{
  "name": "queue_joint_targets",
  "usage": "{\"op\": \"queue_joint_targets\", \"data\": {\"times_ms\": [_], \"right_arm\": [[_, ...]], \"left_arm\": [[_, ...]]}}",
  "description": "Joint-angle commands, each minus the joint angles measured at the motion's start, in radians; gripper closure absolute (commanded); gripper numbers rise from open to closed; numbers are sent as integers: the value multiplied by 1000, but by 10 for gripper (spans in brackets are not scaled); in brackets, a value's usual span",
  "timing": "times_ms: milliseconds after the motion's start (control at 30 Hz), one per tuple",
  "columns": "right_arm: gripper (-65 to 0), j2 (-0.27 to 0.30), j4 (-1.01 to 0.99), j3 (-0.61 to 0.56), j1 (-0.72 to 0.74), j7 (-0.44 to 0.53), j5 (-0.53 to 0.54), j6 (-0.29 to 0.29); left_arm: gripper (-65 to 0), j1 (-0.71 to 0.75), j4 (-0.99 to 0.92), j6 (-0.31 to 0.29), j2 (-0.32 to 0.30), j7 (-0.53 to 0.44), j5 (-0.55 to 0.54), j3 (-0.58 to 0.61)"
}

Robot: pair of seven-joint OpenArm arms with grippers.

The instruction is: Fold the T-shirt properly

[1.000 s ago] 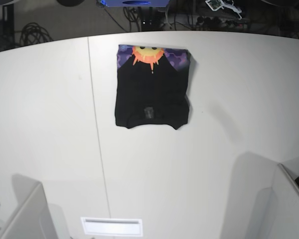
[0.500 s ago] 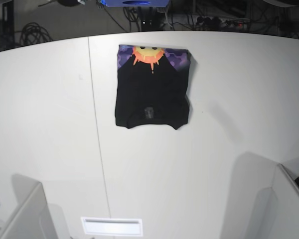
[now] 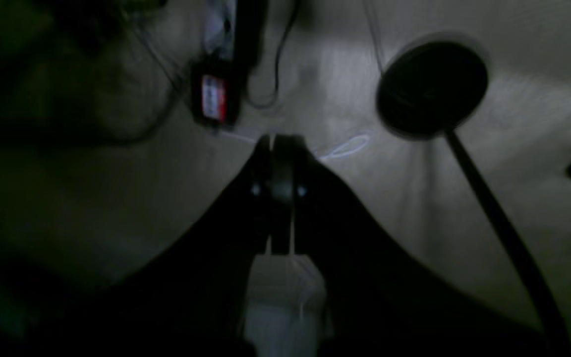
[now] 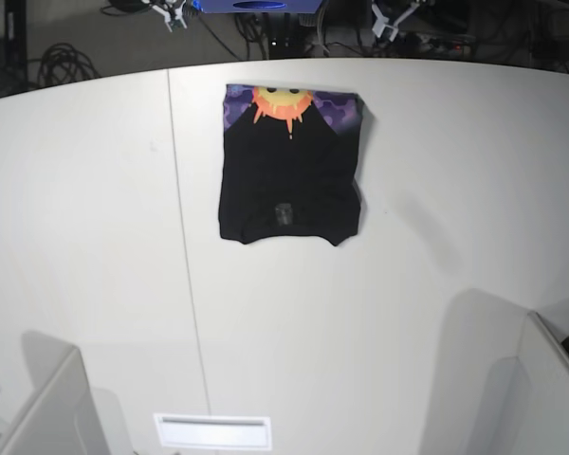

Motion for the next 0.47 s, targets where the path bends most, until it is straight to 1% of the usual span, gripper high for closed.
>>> {"op": "queue_joint_targets", "data": {"times_ms": [0, 100, 167, 300, 433], "right_arm": [[0, -4, -13, 4, -3, 23, -2, -23], [0, -15, -15, 6, 0, 33, 0, -44], [0, -17, -15, 7, 3, 33, 0, -44], [0, -17, -13, 7, 5, 33, 0, -44], [0, -17, -4, 7, 12, 33, 0, -44]], "left_arm": [[0, 6, -4, -9, -4, 7, 5, 2], [0, -10, -4, -9, -6, 7, 5, 2], [0, -12, -1, -9, -7, 7, -1, 1], [0, -3, 65, -9, -9, 6, 4, 2], [0, -10, 71, -9, -9, 6, 4, 2]]}}
